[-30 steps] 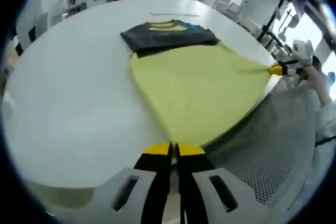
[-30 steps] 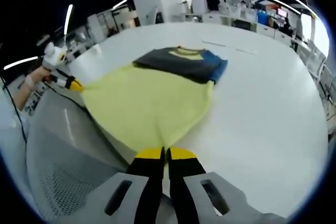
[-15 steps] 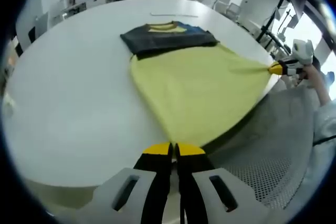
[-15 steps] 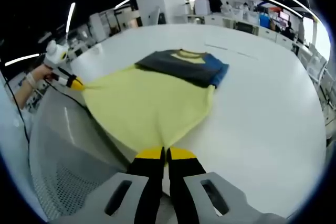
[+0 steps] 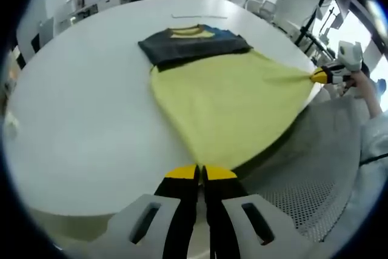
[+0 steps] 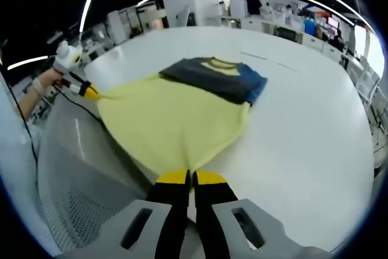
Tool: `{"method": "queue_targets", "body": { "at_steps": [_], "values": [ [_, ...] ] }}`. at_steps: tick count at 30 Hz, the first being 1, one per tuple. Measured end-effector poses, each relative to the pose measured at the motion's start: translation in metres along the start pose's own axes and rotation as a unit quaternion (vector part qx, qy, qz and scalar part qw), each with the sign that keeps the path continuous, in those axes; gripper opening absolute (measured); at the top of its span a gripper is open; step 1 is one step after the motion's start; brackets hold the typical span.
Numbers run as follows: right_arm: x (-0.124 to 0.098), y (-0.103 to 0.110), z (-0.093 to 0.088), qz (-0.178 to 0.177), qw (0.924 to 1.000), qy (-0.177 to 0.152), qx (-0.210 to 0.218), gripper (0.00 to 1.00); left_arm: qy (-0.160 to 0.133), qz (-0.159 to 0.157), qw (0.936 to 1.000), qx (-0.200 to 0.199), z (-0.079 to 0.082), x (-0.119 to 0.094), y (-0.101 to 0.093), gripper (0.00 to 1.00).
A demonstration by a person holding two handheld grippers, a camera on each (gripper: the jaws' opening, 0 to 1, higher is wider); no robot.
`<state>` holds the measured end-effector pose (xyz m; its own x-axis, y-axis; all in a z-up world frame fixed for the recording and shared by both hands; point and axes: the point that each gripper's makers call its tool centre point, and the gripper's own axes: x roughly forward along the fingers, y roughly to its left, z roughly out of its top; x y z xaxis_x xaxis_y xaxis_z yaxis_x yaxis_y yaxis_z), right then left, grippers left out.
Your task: Fold the garment on the visible template until the final outline fits inside the template.
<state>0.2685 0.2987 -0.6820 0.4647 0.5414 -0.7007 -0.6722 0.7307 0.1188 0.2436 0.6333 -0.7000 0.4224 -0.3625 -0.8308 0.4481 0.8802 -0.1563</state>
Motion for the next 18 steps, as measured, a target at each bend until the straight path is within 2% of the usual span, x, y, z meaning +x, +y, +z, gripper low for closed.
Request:
{"method": "queue_targets", "body": {
  "at_steps": [18],
  "values": [
    [-0.009, 0.0057, 0.0049, 0.005, 0.9999, -0.001, -0.009, 0.03, 0.009, 0.001, 0.9998, 0.015, -0.0002, -0.0083, -0.0029, 0.0]
  ]
}}
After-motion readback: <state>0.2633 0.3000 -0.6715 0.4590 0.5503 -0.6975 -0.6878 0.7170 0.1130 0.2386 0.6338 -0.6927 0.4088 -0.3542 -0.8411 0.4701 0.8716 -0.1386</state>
